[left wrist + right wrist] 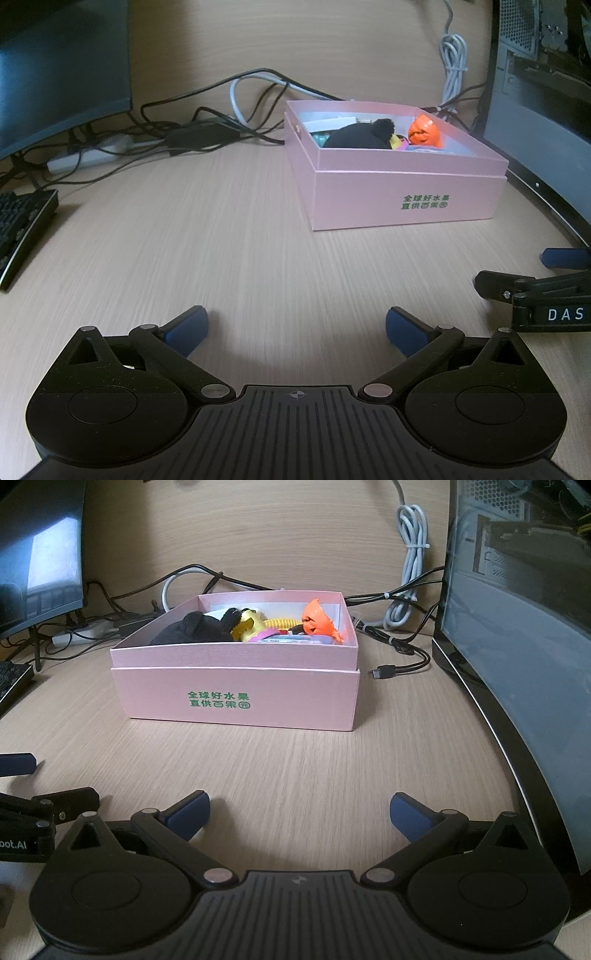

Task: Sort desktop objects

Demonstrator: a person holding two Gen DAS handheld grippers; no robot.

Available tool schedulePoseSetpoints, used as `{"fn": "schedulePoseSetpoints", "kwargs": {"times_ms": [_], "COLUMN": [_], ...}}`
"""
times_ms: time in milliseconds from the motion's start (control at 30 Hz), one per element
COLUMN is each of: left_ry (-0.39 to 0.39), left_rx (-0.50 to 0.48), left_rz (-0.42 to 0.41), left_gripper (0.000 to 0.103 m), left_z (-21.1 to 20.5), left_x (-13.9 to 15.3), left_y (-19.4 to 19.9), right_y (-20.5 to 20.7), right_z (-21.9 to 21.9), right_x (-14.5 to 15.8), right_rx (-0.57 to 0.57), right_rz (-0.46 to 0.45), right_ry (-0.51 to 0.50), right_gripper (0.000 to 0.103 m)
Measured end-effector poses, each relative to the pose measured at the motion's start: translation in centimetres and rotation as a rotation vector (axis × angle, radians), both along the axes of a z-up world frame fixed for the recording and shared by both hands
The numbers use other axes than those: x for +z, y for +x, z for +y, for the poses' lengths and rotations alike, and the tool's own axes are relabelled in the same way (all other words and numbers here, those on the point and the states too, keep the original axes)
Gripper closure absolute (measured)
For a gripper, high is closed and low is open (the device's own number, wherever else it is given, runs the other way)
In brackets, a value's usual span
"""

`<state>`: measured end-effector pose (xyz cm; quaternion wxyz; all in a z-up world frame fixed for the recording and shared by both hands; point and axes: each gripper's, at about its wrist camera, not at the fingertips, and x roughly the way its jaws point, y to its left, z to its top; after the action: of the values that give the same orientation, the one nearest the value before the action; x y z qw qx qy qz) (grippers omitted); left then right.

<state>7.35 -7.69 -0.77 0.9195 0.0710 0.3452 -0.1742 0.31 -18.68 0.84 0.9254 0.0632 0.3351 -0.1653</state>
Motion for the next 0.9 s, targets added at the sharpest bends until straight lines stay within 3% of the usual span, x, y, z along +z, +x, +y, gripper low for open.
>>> {"fn": "schedulePoseSetpoints", "kwargs": {"times_ms": [900], "left_ry": [0.001], "left_rx": [0.016], "left_rz": [-0.005], "left_gripper": [0.000], "left_z": [0.07], "left_x": [0.01], "left_y": [-0.21], "right_y": [-0.01], "right_z": [-0.01], "right_x": [0.00], "right_rx": [0.000], "right_rz": [0.000], "right_ry": [0.001], "right_gripper": [0.000]}}
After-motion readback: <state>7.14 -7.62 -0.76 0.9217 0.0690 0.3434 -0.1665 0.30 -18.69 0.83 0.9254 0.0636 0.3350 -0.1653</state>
